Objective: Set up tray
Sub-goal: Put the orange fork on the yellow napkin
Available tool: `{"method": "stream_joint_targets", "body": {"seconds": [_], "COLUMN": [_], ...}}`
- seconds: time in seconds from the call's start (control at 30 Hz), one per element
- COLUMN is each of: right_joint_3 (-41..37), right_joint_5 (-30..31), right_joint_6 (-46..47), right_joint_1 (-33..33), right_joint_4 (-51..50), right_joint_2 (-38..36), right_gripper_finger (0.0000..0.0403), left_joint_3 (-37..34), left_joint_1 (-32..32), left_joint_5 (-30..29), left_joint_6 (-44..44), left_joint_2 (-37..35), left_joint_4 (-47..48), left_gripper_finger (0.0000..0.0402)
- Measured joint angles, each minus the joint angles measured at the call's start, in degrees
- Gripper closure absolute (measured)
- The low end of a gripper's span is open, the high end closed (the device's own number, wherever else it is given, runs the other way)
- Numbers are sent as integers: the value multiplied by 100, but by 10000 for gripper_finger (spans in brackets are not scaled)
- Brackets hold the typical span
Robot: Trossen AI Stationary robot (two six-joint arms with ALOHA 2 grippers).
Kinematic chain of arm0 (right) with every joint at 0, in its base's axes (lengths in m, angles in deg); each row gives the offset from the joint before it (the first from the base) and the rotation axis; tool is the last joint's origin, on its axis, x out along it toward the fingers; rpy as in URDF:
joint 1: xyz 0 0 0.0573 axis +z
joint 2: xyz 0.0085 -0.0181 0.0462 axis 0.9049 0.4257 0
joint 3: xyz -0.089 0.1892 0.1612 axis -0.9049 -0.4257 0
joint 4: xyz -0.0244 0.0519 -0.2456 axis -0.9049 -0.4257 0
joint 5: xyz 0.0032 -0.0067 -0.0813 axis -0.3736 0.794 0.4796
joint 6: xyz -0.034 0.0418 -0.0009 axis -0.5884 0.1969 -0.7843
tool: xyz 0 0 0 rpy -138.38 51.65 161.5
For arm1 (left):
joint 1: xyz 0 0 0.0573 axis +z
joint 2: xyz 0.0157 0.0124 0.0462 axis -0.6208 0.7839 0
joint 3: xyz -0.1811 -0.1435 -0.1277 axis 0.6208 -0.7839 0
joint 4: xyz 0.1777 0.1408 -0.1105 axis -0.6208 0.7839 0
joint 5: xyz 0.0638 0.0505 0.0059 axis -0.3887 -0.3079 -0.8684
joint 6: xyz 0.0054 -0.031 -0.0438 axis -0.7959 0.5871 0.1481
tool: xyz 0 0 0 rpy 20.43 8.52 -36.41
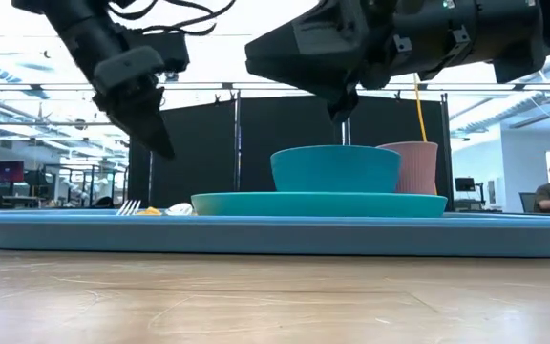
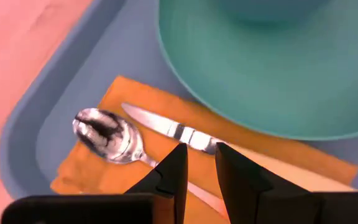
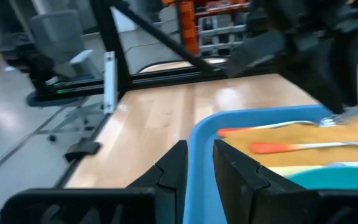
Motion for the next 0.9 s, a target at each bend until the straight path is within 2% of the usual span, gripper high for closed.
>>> {"method": "stream_joint_targets", "body": {"seconds": [0.13, 0.37, 0.5, 0.63, 0.9], "right_joint_3": [0, 0, 0, 0, 0], "right_joint_5": [-311, -322, -322, -321, -321], "right_joint_6": [37, 13, 48, -2, -60], "right_joint_1": [8, 5, 5, -25, -106], "right_joint_4": [-19, -91, -44, 4, -13], "right_joint_2": [0, 0, 0, 0, 0], "right_gripper_finger": [332, 332, 332, 332, 332], "left_joint_3": [-461, -737, -744, -744, -744], "left_joint_1": [-243, -340, -397, -396, -345], "left_joint_5": [-576, -914, -591, -524, 12], "left_joint_6": [596, 1541, 1694, 2646, 3519], "left_joint_2": [-50, -50, -48, -46, -48], "left_joint_4": [-933, -1051, -740, -248, 488], "left_gripper_finger": [314, 314, 314, 314, 314]}}
